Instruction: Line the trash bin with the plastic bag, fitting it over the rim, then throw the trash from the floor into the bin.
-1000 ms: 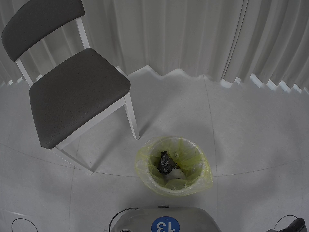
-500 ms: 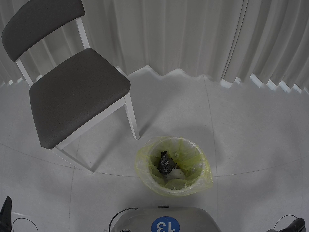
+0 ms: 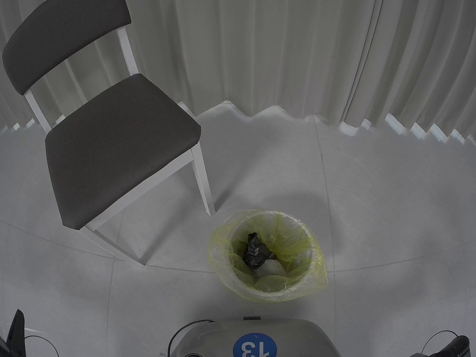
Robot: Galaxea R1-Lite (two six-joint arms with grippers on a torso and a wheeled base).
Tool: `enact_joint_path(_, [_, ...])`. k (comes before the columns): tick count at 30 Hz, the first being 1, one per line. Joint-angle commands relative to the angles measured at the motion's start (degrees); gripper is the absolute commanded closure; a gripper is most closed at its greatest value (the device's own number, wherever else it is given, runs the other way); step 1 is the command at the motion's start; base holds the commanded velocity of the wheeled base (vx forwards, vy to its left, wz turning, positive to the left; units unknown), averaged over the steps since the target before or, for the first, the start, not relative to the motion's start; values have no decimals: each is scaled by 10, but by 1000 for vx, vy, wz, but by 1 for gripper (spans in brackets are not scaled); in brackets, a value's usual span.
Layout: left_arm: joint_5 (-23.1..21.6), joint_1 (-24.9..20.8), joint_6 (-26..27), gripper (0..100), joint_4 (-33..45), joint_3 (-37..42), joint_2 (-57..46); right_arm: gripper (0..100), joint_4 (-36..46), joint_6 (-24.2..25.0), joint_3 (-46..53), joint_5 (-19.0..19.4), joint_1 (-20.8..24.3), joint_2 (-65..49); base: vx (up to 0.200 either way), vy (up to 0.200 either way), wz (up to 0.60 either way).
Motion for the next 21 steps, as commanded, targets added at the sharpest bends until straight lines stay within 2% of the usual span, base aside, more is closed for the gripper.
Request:
enact_joint_path(1, [-3, 1, 2, 0, -10, 5, -13, 0, 1, 11, 0, 1, -4, -12, 0, 0, 0])
enact_joint_path(7, [-1, 1, 2, 0, -19, 11, -13, 0, 13, 18, 10, 2, -10, -27, 0, 0, 0])
enact_joint_path(13, [-3, 1, 3, 0, -61, 28, -13, 0, 9, 33, 3, 16, -10, -27, 0, 0, 0])
enact_joint_path(21, [-2, 1, 4, 0, -111, 43, -13, 0, -13, 33, -10, 12, -11, -27, 0, 0, 0])
